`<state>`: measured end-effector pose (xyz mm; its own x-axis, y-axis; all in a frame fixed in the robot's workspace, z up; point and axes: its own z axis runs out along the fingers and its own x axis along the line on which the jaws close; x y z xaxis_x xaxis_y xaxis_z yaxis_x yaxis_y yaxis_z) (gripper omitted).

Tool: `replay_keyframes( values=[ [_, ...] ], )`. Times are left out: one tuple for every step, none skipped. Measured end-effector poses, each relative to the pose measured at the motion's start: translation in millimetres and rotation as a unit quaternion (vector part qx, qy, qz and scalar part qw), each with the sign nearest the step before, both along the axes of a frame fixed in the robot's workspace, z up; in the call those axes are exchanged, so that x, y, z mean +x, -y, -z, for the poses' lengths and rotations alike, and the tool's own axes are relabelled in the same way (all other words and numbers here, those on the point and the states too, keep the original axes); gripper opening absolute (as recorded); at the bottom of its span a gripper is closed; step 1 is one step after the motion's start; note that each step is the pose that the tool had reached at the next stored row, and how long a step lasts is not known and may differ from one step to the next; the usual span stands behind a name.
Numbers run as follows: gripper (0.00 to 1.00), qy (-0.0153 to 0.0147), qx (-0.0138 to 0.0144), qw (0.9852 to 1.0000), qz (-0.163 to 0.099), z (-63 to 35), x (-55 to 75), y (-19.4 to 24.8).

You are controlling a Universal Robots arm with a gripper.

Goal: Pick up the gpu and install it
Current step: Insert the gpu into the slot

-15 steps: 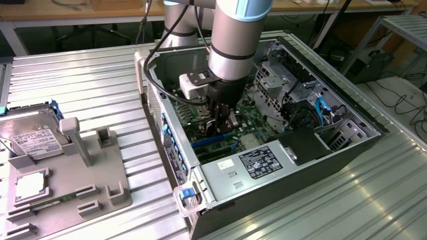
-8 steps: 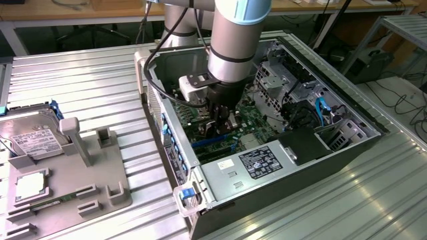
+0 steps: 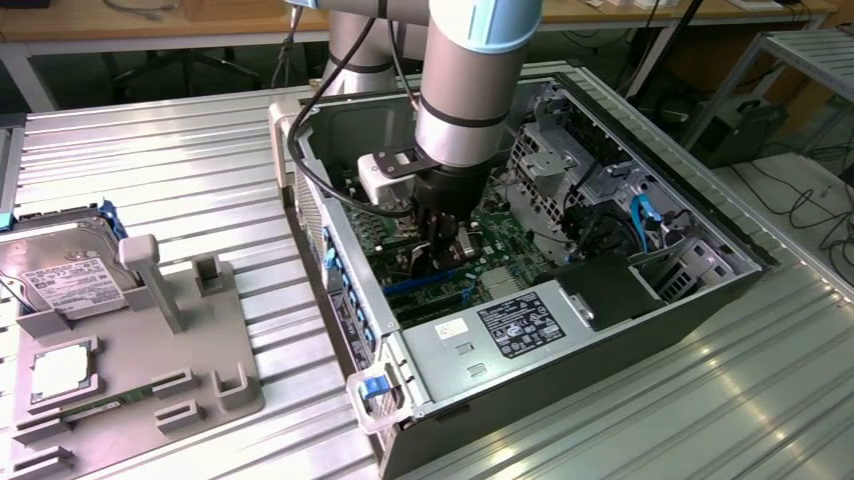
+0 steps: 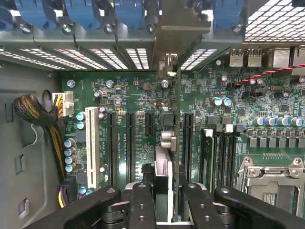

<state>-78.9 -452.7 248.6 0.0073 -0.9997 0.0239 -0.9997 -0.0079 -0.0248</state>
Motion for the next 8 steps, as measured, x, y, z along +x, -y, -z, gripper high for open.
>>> replay_keyframes(
  values=[
    [0.28,0.0,0.0,1.0,0.0,0.7,0.0,0.0],
    [0.28,0.0,-0.0001,1.0,0.0,1.3,-0.1,0.1],
    [0.28,-0.0001,-0.0001,1.0,0.0,2.1,-0.1,0.1],
    [0.28,0.0,0.0,1.0,0.0,2.9,-0.1,0.0],
    [0.28,-0.0001,-0.0001,1.0,0.0,3.5,-0.2,0.0],
    [0.28,-0.0001,-0.0002,1.0,0.0,4.1,-0.2,0.1],
    [0.28,-0.0001,-0.0002,1.0,0.0,4.8,-0.2,0.0],
    [0.28,-0.0001,-0.0001,1.0,0.0,5.4,-0.2,0.0]
  ],
)
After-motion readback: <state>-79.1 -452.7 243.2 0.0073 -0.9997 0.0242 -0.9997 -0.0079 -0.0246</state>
